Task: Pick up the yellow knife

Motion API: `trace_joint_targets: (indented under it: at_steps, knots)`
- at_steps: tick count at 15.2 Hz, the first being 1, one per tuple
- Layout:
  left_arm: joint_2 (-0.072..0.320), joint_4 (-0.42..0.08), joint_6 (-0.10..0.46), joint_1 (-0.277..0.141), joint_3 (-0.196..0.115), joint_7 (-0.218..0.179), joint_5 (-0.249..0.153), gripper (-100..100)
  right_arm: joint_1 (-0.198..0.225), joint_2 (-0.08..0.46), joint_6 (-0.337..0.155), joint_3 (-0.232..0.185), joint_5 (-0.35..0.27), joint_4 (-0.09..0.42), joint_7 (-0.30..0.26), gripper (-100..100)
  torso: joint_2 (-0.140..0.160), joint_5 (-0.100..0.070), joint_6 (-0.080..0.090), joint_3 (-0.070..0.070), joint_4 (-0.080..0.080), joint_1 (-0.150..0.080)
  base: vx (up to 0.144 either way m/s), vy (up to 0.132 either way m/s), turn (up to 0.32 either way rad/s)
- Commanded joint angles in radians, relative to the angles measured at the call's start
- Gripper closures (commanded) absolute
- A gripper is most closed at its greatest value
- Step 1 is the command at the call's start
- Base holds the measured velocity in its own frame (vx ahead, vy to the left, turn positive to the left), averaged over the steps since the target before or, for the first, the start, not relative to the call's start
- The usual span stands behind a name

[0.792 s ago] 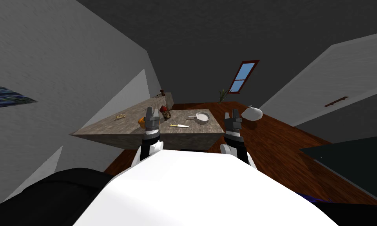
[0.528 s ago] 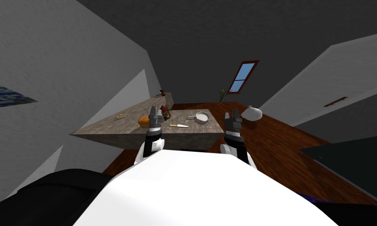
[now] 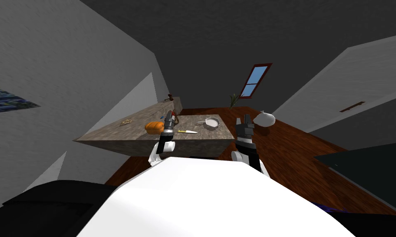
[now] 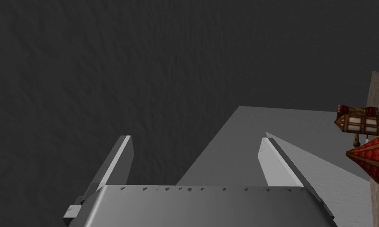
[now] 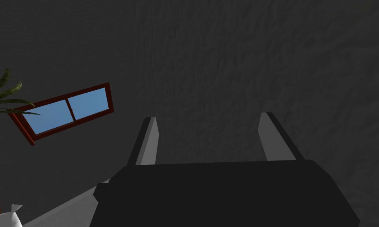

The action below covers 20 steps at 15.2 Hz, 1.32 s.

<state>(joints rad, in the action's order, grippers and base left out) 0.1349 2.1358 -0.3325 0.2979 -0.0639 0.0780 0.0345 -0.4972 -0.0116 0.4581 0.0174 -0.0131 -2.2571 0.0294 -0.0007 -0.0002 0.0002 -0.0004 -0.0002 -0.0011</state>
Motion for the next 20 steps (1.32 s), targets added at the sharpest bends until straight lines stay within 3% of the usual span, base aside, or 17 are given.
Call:
trace_joint_targets:
  at_steps: [1,2,3,4,5,7,8,10,11,13,14,15,16,18,19,20]
  knots:
    - [0.007,-0.039,0.05,-0.039,0.004,0.002,-0.004,-100,0.0,0.0,0.0,0.0,0.0,0.0,0.0,0,0.0,0.0,0.0,0.0,0.0,0.0,-0.002,-0.019,0.004]
    - [0.007,-0.039,0.051,-0.039,0.004,0.002,-0.004,-100,0.0,0.0,0.0,0.0,0.0,0.0,0.0,0,0.0,0.0,0.0,0.0,0.0,0.0,-0.001,-0.013,0.002]
    - [0.022,-0.079,0.087,-0.08,0.004,0.003,-0.014,-100,0.0,0.0,0.0,0.0,0.0,0.0,0.0,0,0.0,0.0,0.0,0.0,0.0,0.0,-0.001,-0.016,0.005]
    - [0.022,-0.087,0.098,-0.085,0.004,0.003,-0.014,-100,0.0,0.0,0.0,0.0,0.0,0.0,0.0,0,0.0,0.0,0.0,0.0,0.0,0.0,-0.002,-0.018,0.005]
    - [0.037,-0.122,0.123,-0.122,0.004,0.003,-0.024,-100,0.0,0.0,0.0,0.0,0.0,0.0,0.0,0,0.0,0.0,0.0,0.0,0.0,0.0,-0.003,-0.021,0.005]
    - [0.037,-0.138,0.148,-0.133,0.004,0.003,-0.024,-100,0.0,0.0,0.0,0.0,0.0,0.0,0.0,0,0.0,0.0,0.0,0.0,0.0,0.0,-0.003,-0.02,0.003]
    - [0.054,-0.185,0.178,-0.178,0.004,0.003,-0.035,-100,0.0,0.0,0.0,0.0,0.0,0.0,0.0,0,0.0,0.0,0.0,0.0,0.0,0.0,-0.002,-0.017,0.009]
    - [0.054,-0.192,0.201,-0.184,0.004,0.003,-0.035,-100,0.0,0.0,0.0,0.0,0.0,0.0,0.0,0,0.0,0.0,0.0,0.0,0.0,0.0,-0.001,-0.016,0.005]
    - [0.071,-0.229,0.233,-0.219,0.004,0.003,-0.047,-100,0.0,0.0,0.0,0.0,0.0,0.0,0.0,0,0.0,0.0,0.0,0.0,0.0,0.0,-0.002,-0.018,0.01]
    - [0.071,-0.249,0.257,-0.236,0.004,0.003,-0.047,-100,0.0,0.0,0.0,0.0,0.0,0.0,0.0,0,0.0,0.0,0.0,0.0,0.0,0.0,-0.002,-0.018,0.005]
    - [0.088,-0.287,0.298,-0.285,0.005,0.003,-0.059,-100,0.0,0.0,0.0,0.0,0.0,0.0,0.0,0,0.0,0.0,0.0,0.0,0.0,0.0,0.002,-0.018,0.01]
    - [0.088,-0.307,0.314,-0.29,0.005,0.003,-0.059,-100,0.0,0.0,0.0,0.0,0.0,0.0,0.0,0,0.0,0.0,0.0,0.0,0.0,0.0,0.001,-0.02,0.01]
    - [0.106,-0.335,0.339,-0.331,0.005,0.004,-0.071,-100,0.0,0.0,0.0,0.0,0.0,0.0,0.0,0,0.0,0.0,0.0,0.0,0.0,0.0,-0.002,-0.024,0.015]
    - [0.106,-0.369,0.373,-0.345,0.005,0.004,-0.071,-100,0.0,0.0,0.0,0.0,0.0,0.0,0.0,0,0.0,0.0,0.0,0.0,0.0,-0.001,-0.002,-0.021,0.007]
    - [0.123,-0.4,0.405,-0.389,0.006,0.004,-0.084,-100,0.0,0.0,0.0,0.0,0.0,0.0,0.0,0,0.0,0.0,0.0,0.0,0.0,0.0,-0.004,-0.02,0.014]
    - [0.123,-0.424,0.424,-0.4,0.006,0.004,-0.084,-100,0.0,0.0,0.0,0.0,0.0,0.0,0.0,0,0.0,0.0,0.0,0.0,0.0,0.0,-0.001,-0.022,0.013]
